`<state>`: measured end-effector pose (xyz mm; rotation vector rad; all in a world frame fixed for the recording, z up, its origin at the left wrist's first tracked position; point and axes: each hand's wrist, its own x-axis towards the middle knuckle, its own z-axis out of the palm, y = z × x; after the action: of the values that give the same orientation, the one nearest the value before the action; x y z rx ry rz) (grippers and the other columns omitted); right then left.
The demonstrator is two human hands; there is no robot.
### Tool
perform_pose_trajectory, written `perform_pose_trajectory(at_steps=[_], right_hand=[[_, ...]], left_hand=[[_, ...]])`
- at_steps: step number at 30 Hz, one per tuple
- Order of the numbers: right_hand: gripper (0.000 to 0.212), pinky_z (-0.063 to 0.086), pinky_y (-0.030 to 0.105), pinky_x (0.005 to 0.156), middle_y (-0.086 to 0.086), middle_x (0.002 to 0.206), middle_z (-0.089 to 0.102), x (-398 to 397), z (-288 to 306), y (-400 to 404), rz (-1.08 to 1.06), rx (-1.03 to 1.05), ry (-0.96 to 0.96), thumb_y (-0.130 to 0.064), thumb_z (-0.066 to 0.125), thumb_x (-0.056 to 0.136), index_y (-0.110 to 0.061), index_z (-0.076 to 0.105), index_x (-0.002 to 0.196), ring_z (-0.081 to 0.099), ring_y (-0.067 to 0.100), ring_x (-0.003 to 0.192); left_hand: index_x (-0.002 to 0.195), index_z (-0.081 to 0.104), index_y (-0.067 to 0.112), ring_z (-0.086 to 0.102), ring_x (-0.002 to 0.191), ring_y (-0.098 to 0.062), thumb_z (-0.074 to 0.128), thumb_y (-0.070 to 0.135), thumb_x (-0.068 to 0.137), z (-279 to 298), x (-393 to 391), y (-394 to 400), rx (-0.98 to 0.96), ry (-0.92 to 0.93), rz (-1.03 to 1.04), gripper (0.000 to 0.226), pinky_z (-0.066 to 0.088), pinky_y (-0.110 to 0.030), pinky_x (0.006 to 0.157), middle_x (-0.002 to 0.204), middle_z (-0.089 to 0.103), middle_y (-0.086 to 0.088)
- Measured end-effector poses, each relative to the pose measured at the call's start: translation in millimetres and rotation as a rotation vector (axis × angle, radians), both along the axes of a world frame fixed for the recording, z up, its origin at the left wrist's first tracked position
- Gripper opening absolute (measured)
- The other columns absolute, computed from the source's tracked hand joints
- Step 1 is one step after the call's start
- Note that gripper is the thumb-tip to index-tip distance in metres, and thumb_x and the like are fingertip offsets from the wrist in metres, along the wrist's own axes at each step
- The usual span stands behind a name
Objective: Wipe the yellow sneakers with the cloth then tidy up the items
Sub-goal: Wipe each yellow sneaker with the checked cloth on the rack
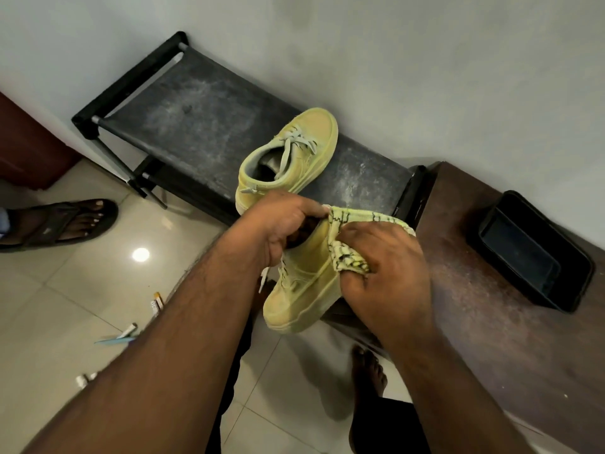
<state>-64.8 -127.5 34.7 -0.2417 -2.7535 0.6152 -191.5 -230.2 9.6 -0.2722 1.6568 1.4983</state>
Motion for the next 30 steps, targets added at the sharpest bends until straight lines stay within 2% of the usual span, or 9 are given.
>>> perform_pose_trajectory(at_steps=[2, 5, 10, 13, 15, 18, 22, 26, 30], right_hand=[[0.045, 0.045, 0.040, 0.090, 0.001, 0.109, 0.068, -6.7, -4.6, -2.8, -0.075, 0.047, -0.018, -0.015, 0.056, 0.064, -0.013, 0.070, 0.107, 0.060, 0.024, 0.102], [0.052, 0.044, 0.046, 0.098, 0.001, 0.120, 0.065, -15.7, -6.2, -0.4, -0.203, -0.017, -0.090, -0.013, 0.058, 0.068, -0.014, 0.065, 0.119, 0.056, 0.024, 0.114], [0.048, 0.047, 0.044, 0.096, 0.002, 0.111, 0.069, -2.4, -2.2, -6.4, -0.056, -0.029, -0.033, -0.022, 0.047, 0.067, -0.011, 0.071, 0.107, 0.062, 0.021, 0.107], [0.049, 0.051, 0.043, 0.091, -0.003, 0.115, 0.068, -5.3, -2.8, 12.5, -0.276, -0.206, -0.076, -0.022, 0.048, 0.069, -0.018, 0.069, 0.113, 0.061, 0.015, 0.107], [0.048, 0.052, 0.042, 0.090, -0.003, 0.115, 0.068, -4.0, 0.7, 12.8, -0.296, -0.241, -0.052, -0.024, 0.048, 0.070, -0.019, 0.068, 0.114, 0.062, 0.015, 0.106], [0.049, 0.046, 0.038, 0.098, 0.000, 0.113, 0.068, 4.2, 2.1, 3.9, -0.095, -0.118, -0.007, -0.024, 0.046, 0.068, -0.013, 0.070, 0.109, 0.060, 0.016, 0.110], [0.048, 0.051, 0.044, 0.093, -0.002, 0.115, 0.067, 3.8, -1.0, 23.4, -0.287, -0.242, 0.021, -0.024, 0.049, 0.069, -0.018, 0.069, 0.113, 0.061, 0.014, 0.110], [0.044, 0.045, 0.040, 0.098, 0.002, 0.109, 0.070, 9.7, 2.8, 9.9, 0.108, -0.044, 0.048, -0.022, 0.047, 0.068, -0.010, 0.073, 0.102, 0.061, 0.017, 0.110], [0.047, 0.054, 0.041, 0.085, -0.004, 0.108, 0.070, 11.7, 7.3, 37.4, -0.277, -0.304, -0.018, -0.022, 0.049, 0.066, -0.018, 0.073, 0.106, 0.065, 0.015, 0.099]], left_hand=[[0.076, 0.065, 0.009, 0.053, 0.051, -0.015, 0.072, 0.015, 0.080, 1.4, 1.9, 1.1, 0.036, -0.046, 0.037, 0.009, 0.040, -0.018, 0.043, 0.069, 0.061, -0.008], [0.083, 0.070, 0.008, 0.051, 0.075, -0.027, 0.072, 0.020, 0.081, 1.0, 8.1, 5.8, 0.089, -0.111, 0.041, 0.012, 0.044, -0.028, 0.058, 0.081, 0.064, -0.013], [0.094, 0.073, 0.001, 0.066, 0.067, -0.022, 0.079, 0.030, 0.076, 0.3, 8.1, 4.1, 0.070, -0.105, 0.117, 0.035, 0.054, -0.028, 0.063, 0.082, 0.072, -0.012], [0.089, 0.072, 0.003, 0.065, 0.055, -0.016, 0.080, 0.029, 0.076, 0.3, 7.0, 5.7, 0.067, -0.093, 0.140, 0.030, 0.051, -0.022, 0.052, 0.077, 0.072, -0.010], [0.093, 0.073, 0.004, 0.069, 0.062, -0.018, 0.081, 0.027, 0.076, 2.0, 6.2, 5.5, 0.081, -0.098, 0.186, 0.030, 0.055, -0.026, 0.055, 0.084, 0.074, -0.011], [0.098, 0.071, 0.001, 0.071, 0.065, -0.020, 0.080, 0.019, 0.077, 4.1, 3.4, 2.2, 0.140, -0.107, 0.232, 0.029, 0.059, -0.032, 0.055, 0.085, 0.074, -0.014], [0.103, 0.070, -0.004, 0.072, 0.078, -0.026, 0.081, 0.018, 0.075, 3.9, 3.1, 2.4, 0.099, -0.073, 0.169, 0.037, 0.061, -0.039, 0.071, 0.092, 0.074, -0.017], [0.084, 0.071, 0.001, 0.066, 0.052, -0.020, 0.076, 0.009, 0.078, 11.8, 2.8, 5.5, 0.130, -0.092, 0.151, 0.011, 0.057, -0.029, 0.051, 0.069, 0.070, -0.013], [0.097, 0.072, -0.004, 0.067, 0.078, -0.025, 0.079, 0.013, 0.074, 16.0, 11.8, 8.5, 0.048, 0.015, 0.030, 0.029, 0.056, -0.038, 0.074, 0.094, 0.073, -0.020]])
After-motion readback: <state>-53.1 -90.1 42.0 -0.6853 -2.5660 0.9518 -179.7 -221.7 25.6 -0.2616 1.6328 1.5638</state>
